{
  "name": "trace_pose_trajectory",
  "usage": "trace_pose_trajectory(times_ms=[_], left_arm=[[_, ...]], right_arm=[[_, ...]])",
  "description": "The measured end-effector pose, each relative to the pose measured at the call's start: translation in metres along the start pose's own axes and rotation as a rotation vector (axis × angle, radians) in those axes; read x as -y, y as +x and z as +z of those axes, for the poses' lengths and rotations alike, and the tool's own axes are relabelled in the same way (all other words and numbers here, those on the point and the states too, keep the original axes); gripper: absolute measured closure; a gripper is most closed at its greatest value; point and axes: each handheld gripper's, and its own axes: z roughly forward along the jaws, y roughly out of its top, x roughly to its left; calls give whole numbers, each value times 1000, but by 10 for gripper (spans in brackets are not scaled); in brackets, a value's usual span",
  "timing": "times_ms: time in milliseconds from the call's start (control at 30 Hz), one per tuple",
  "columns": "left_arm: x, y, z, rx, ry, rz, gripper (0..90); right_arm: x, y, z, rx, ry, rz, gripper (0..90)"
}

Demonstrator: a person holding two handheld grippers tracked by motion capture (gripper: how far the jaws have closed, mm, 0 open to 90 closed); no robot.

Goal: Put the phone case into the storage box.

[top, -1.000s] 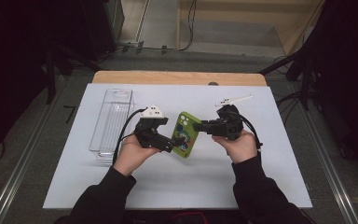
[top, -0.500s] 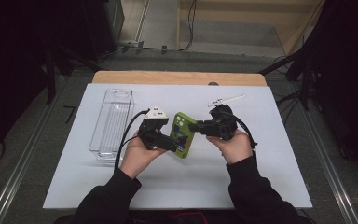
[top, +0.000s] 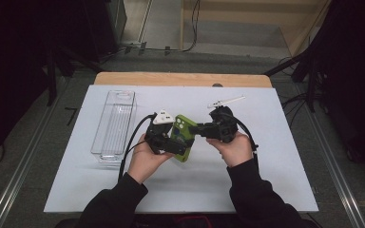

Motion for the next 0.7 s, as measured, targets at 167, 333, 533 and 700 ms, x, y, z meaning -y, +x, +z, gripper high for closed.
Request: trace_pose_trajectory(times_ms=[167, 333, 533, 700], left_arm=[[1, -1, 3, -24, -1, -4, 0], [2, -1, 6, -31, 2, -16, 0], [3, -2, 11, -40, 6, -30, 1], [4, -3, 12, -64, 5, -25, 68]], right_arm=[[0, 2, 1, -5, 1, 3, 747], [0, 3, 2, -11, -5, 7, 747], [0, 4, 4, -17, -2, 13, 747], [1, 4, 6, -24, 1, 24, 747]])
